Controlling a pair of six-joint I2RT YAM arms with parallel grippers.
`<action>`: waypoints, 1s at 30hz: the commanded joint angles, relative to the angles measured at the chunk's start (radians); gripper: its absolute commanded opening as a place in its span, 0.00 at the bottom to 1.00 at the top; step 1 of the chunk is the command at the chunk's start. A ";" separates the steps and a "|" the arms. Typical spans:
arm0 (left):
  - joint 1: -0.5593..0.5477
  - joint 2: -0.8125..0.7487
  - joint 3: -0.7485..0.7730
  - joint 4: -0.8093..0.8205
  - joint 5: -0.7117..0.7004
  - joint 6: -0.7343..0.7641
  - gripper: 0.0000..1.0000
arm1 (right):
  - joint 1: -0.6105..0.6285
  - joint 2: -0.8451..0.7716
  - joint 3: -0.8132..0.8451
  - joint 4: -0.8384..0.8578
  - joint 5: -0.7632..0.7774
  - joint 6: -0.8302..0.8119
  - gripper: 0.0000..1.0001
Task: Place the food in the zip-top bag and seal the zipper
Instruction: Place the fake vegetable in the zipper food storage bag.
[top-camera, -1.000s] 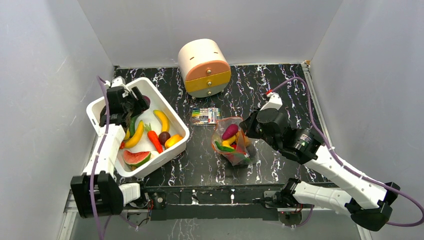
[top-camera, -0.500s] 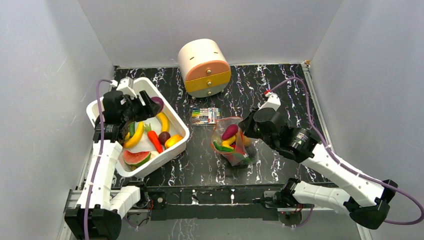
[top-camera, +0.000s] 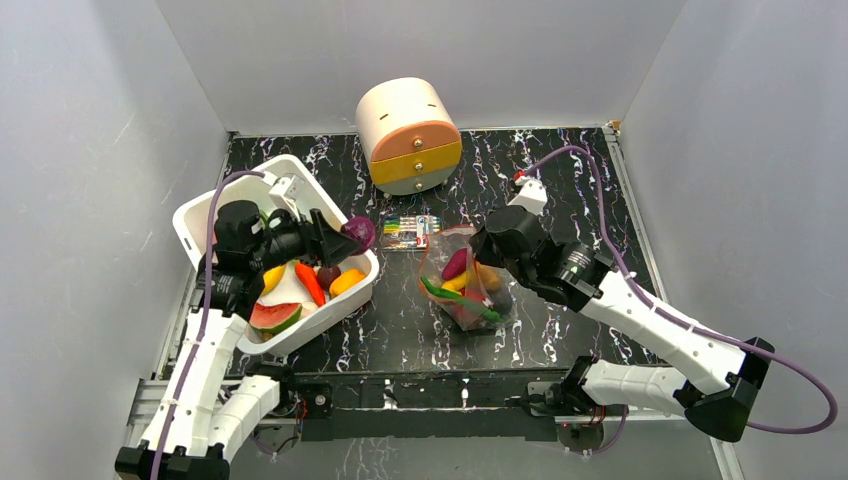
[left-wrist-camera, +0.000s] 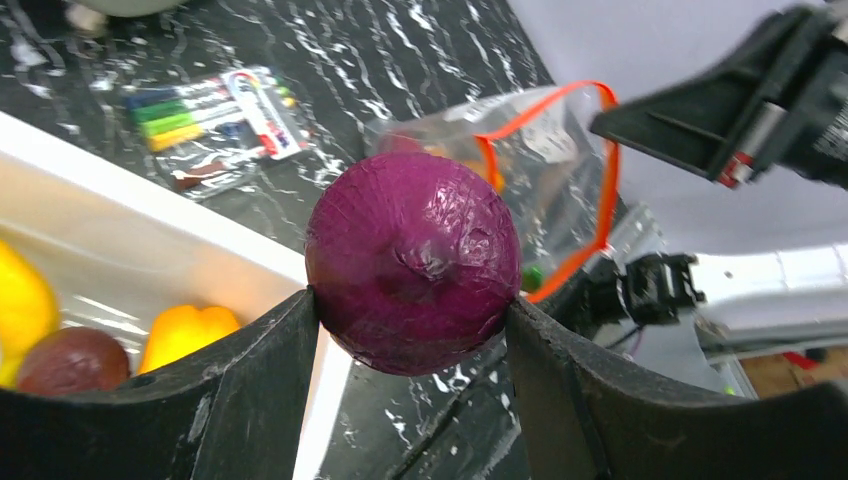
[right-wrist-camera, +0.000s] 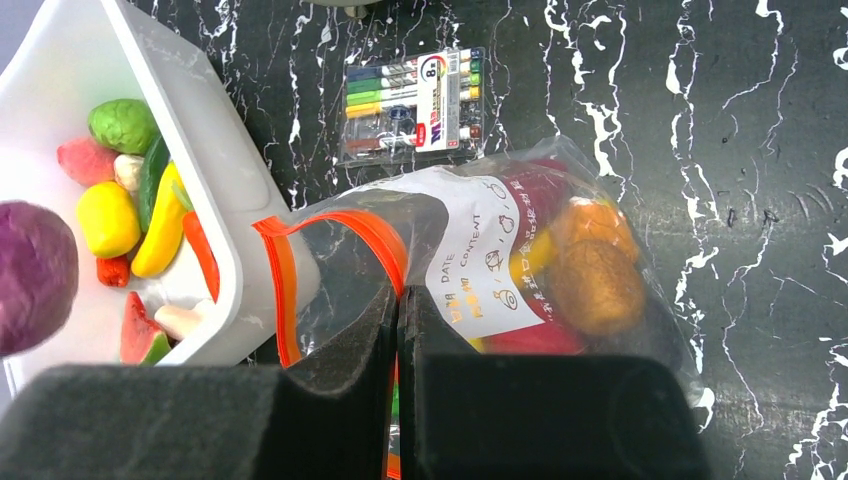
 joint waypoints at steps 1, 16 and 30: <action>-0.030 -0.036 -0.038 0.059 0.178 -0.025 0.43 | 0.001 0.016 0.055 0.068 0.023 0.027 0.00; -0.246 -0.011 -0.146 0.180 0.155 -0.068 0.44 | 0.001 0.020 0.053 0.085 0.002 0.048 0.00; -0.491 0.140 -0.182 0.380 -0.004 -0.088 0.44 | 0.000 -0.007 0.027 0.115 -0.032 0.050 0.00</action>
